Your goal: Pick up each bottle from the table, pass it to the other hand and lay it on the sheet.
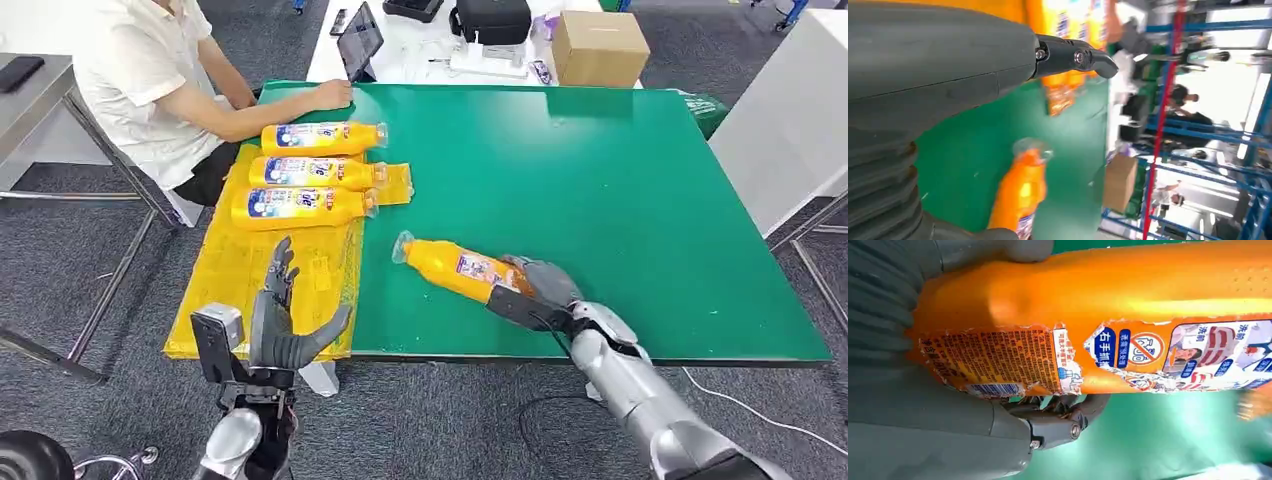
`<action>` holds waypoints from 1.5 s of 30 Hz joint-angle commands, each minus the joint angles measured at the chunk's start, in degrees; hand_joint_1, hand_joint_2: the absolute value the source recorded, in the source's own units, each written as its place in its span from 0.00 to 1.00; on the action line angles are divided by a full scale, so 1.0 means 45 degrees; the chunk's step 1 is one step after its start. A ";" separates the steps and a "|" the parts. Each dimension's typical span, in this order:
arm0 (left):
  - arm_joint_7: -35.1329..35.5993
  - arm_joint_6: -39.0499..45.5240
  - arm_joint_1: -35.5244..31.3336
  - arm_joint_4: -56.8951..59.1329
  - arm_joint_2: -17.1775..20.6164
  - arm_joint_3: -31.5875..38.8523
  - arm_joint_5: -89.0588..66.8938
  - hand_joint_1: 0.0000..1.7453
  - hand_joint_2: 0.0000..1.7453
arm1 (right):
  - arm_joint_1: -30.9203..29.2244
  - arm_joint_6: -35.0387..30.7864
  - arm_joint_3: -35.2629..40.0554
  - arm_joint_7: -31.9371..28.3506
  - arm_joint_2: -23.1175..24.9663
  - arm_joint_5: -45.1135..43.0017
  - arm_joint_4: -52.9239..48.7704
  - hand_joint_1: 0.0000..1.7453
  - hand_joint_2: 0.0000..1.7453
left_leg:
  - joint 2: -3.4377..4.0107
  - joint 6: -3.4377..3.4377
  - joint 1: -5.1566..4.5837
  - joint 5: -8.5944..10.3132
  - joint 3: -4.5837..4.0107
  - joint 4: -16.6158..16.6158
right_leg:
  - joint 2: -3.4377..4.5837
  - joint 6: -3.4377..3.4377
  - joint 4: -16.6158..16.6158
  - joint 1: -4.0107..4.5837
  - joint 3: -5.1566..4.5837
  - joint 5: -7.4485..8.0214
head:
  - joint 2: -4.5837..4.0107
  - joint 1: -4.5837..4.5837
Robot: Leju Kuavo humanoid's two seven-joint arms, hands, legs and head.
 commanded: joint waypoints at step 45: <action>-0.0427 -0.5458 -0.0341 0.0159 0.0080 -0.1514 0.6684 0.00 1.00 | 0.1972 -0.1182 0.5037 -0.3360 0.2582 -0.2618 -0.4396 1.00 1.00 | 0.0006 0.0014 0.0002 -0.0018 -0.0007 -0.0010 | -0.0015 -0.0036 -0.0004 0.0008 -0.0012 -0.0022 | 0.0000 -0.0015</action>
